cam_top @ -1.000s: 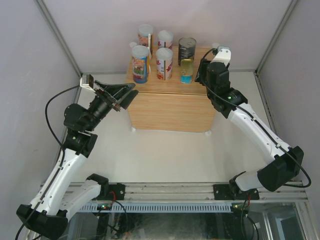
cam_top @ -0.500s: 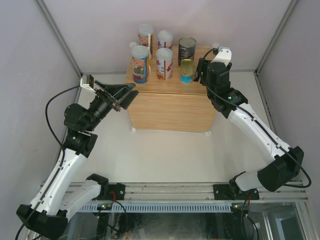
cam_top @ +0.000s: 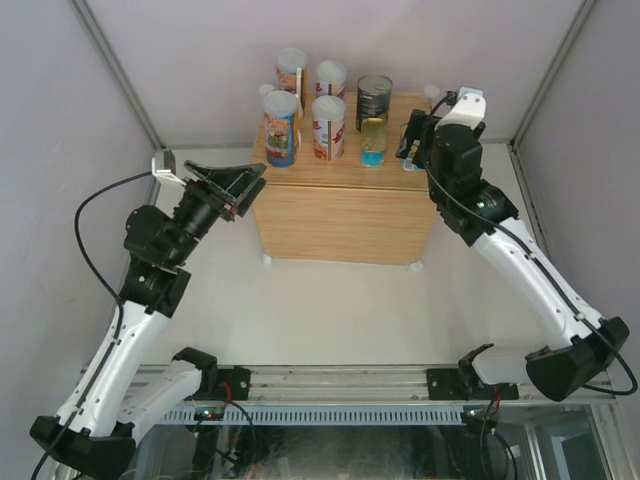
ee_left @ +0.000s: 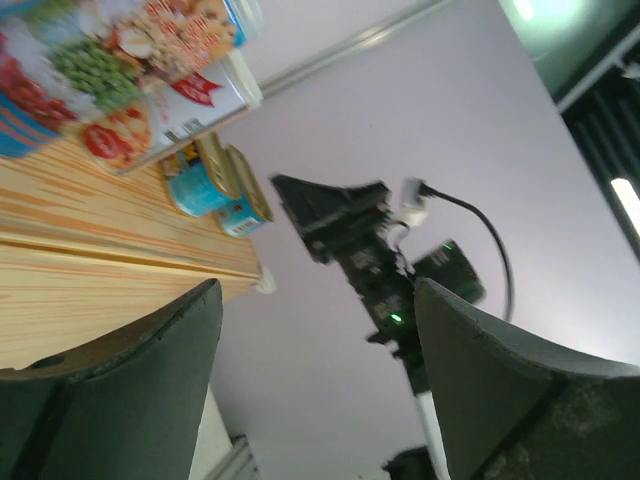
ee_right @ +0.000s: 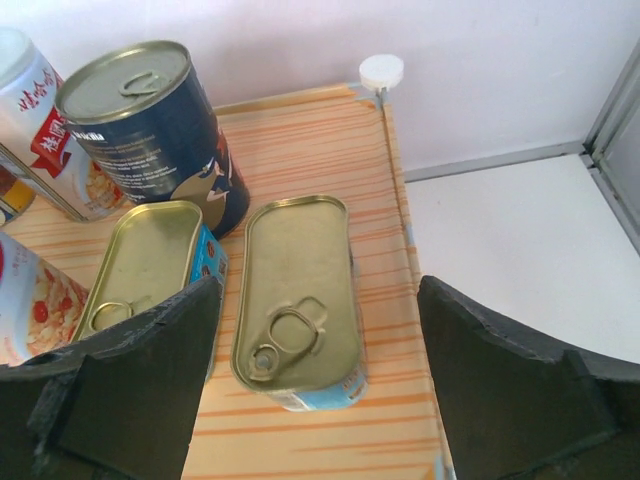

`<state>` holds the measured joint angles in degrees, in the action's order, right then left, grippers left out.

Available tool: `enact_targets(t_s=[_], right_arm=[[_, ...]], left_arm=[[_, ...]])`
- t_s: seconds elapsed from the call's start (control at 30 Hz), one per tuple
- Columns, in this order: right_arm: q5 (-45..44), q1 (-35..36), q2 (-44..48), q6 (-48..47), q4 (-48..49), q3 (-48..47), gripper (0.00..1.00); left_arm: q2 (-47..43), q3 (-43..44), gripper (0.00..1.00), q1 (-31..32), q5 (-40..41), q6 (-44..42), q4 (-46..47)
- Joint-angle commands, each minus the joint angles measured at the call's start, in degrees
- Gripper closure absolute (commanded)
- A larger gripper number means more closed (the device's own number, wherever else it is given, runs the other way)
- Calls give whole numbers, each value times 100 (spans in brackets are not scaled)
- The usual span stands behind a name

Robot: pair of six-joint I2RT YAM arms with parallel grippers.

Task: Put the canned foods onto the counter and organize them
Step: Place the canned food on the counter, then reset both arms

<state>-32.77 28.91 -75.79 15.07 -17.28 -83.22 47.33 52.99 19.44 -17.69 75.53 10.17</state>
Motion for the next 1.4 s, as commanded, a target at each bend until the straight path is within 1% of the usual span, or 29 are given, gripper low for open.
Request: enact_targets(t_s=[0.0,0.07,0.13,0.23,0.33,0.4,0.57,0.67,0.8,1.0,1.3,1.37], right_arm=[[-147,-37,665,-27,-259,-227,20],[-200,-85,837,67,-520,-223,17],[-229,-126,1028,166,-828,-215,14],[-428,-146,1354,361,-1212,-84,5],[-696,-187,1560,724,-1755,22,1],[-926,-223,1614,971,-2134,19,0],[-1573,-251,1659,1695,-3085,91,0],[-1686,-249,1638,2247,-3570,135,0],[-1655,-214,1657,2620,-3870,323,0],[-1718,-96,1979,2787,-4071,802,0],[-1800,-91,2454,2806,-4263,1233,0],[-1791,-98,2510,2759,-4191,1518,4]], left_arm=[[-266,892,18,-38,1074,-1649,-1225],[-352,1087,18,-45,1705,-2245,-1662],[-481,1149,17,-41,2303,-2706,-1902],[-651,1116,17,-53,3163,-3292,-2211],[-816,918,16,-51,3805,-3623,-2425],[-942,752,16,-48,4054,-3676,-2610],[-1228,290,15,-48,4421,-3938,-3064],[-1321,58,14,-46,4574,-3967,-3273],[-1474,-289,11,-47,4746,-3930,-3353],[-1533,-651,6,-55,4874,-3951,-3390],[-1635,-969,4,-103,4962,-3849,-3327],[-1720,-1025,4,-114,5025,-3822,-3302]])
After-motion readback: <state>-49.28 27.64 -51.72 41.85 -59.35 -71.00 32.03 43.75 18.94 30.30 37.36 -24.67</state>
